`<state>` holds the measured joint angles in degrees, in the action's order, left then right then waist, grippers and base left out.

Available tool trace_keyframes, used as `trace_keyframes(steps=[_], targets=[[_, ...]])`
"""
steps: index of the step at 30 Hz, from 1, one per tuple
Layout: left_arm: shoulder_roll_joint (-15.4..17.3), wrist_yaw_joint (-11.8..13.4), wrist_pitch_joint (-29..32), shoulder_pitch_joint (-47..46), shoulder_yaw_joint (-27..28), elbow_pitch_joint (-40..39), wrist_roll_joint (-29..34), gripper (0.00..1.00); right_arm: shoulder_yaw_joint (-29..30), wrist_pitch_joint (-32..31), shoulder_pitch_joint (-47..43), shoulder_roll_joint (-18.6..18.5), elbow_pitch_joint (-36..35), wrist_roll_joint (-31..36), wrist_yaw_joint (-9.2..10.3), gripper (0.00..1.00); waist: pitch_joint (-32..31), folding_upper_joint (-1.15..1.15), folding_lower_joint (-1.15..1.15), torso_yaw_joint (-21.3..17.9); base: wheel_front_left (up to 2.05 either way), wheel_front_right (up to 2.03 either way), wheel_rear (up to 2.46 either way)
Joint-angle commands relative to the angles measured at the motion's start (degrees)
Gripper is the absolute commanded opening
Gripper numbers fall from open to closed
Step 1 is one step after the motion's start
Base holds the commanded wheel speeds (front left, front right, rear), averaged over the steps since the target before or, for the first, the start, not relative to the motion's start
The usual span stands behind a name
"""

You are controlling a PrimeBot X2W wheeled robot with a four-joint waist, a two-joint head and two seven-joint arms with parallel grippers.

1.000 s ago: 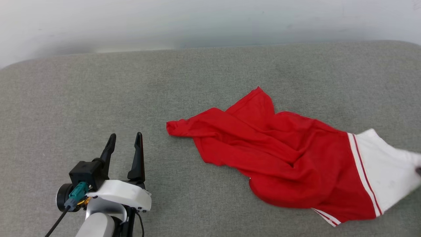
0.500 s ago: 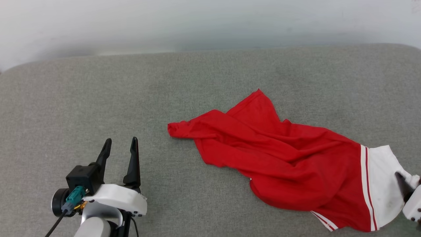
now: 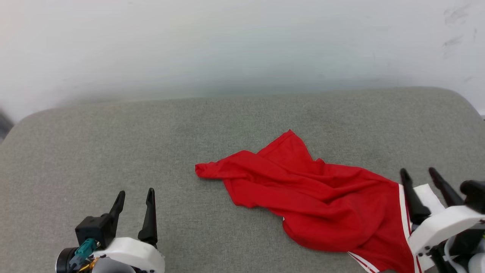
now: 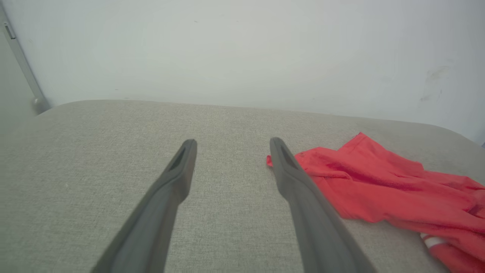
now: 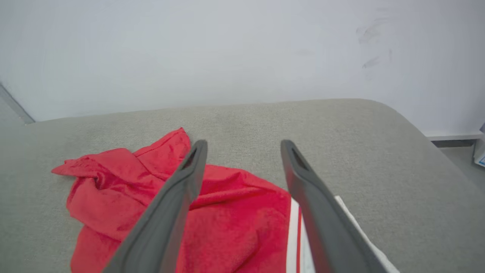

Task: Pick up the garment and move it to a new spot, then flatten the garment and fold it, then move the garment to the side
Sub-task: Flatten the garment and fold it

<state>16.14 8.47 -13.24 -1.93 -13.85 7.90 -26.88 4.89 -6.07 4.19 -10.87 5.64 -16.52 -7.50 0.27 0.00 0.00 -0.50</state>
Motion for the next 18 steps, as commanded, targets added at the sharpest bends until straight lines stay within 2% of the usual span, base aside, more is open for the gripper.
trace_keyframes(steps=[1, 8, 12, 18], targets=[[0.5, 0.2, 0.2, 0.9, 0.0, -0.4, 0.1, 1.00, -1.0, 0.1, -1.2, 0.3, -1.4, 0.2, 0.02, 1.00, -0.6, 0.00, 0.00, 0.0, 0.00, 0.00, 0.00], [1.6, 0.1, 2.0, 0.4, -1.1, -2.7, 0.7, 1.00, -4.6, -3.3, -5.9, 2.9, -9.1, 0.0, 0.02, 1.00, -0.7, 0.00, 0.00, -0.8, 0.00, 0.00, 0.00], [2.4, -1.6, 5.8, -3.8, -3.7, -3.8, 1.8, 1.00, -4.8, -5.0, -6.9, 3.6, -11.5, 0.1, 0.02, 1.00, 1.1, 0.00, 0.00, -1.8, 0.00, 0.00, 0.00], [1.4, -5.1, 15.7, -13.1, -9.2, -1.7, 2.4, 1.00, -4.6, -5.4, -5.6, 4.2, -14.2, 0.5, 0.02, 1.00, 4.7, 0.00, 0.00, -3.8, 0.00, 0.00, 0.00]])
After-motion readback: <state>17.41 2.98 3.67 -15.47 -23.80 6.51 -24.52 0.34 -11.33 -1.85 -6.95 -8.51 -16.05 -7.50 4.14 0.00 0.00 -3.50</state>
